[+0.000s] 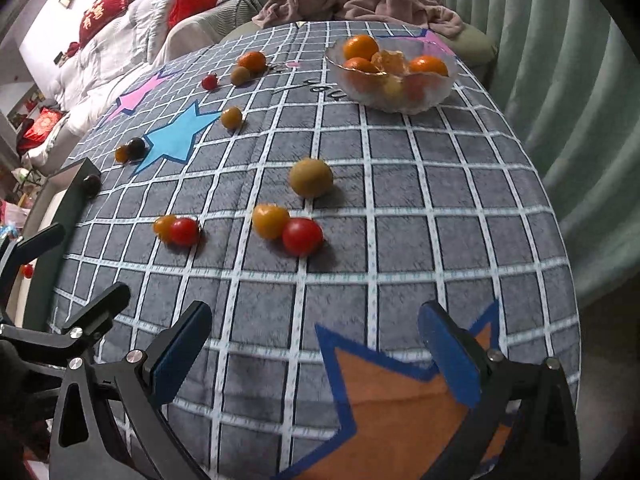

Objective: Organize fruits
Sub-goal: 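Move both tools back over the tablecloth toward the remaining tomatoes, then grasp a yellow tomato with the left tool while the right tool grasps a red tomato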

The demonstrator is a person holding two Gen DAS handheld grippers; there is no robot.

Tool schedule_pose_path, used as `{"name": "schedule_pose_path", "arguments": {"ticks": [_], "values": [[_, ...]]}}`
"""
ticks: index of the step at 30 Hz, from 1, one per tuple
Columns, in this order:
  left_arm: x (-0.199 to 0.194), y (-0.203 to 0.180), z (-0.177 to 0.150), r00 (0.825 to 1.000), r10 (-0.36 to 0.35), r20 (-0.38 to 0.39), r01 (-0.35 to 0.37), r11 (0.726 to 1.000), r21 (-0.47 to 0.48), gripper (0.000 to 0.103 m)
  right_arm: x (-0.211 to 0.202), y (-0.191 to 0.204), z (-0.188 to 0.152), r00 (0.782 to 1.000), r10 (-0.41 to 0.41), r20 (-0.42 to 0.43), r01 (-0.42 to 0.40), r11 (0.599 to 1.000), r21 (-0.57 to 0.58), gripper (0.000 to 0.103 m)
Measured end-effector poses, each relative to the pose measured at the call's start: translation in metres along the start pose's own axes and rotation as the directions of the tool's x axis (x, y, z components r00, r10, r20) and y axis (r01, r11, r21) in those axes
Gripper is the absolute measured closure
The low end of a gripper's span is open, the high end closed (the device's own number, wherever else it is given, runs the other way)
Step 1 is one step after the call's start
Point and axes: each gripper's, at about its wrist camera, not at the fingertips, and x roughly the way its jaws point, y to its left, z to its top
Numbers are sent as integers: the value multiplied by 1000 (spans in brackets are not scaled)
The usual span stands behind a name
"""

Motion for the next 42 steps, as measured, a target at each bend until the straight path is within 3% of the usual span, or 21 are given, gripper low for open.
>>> {"name": "schedule_pose_path", "arguments": {"ticks": [5,7,9,14,15,17,20,21,22,42], "values": [[17,2,8,1000,-12,-4,12,1000,-8,9,10,2,9,1000,1,18,-1,1000,-15,1],[23,2,10,999,-34,-5,34,999,-10,26,12,3,12,1000,4,28,-3,1000,-25,2],[29,-1,11,998,-51,-21,51,999,2,27,13,7,14,999,2,39,0,999,-47,8],[28,-14,15,998,-60,22,58,996,60,29,12,13,18,998,-4,63,9,996,-89,38],[28,-17,17,998,-63,28,61,996,70,29,11,13,18,998,-1,67,7,996,-86,40],[29,-18,19,996,-79,31,76,994,73,39,10,10,18,997,13,75,-8,997,-75,57],[30,-21,21,992,-123,23,121,991,63,69,9,4,18,996,46,77,-43,998,-47,78],[30,-22,22,991,-135,20,133,989,59,80,8,1,17,995,61,76,-58,998,-34,79],[30,-23,22,989,-147,16,146,988,52,82,8,-1,16,995,73,75,-71,997,-22,79],[-5,12,-26,981,-191,-16,188,976,-110,83,-25,-11,-19,987,139,83,-144,988,61,79]]}}
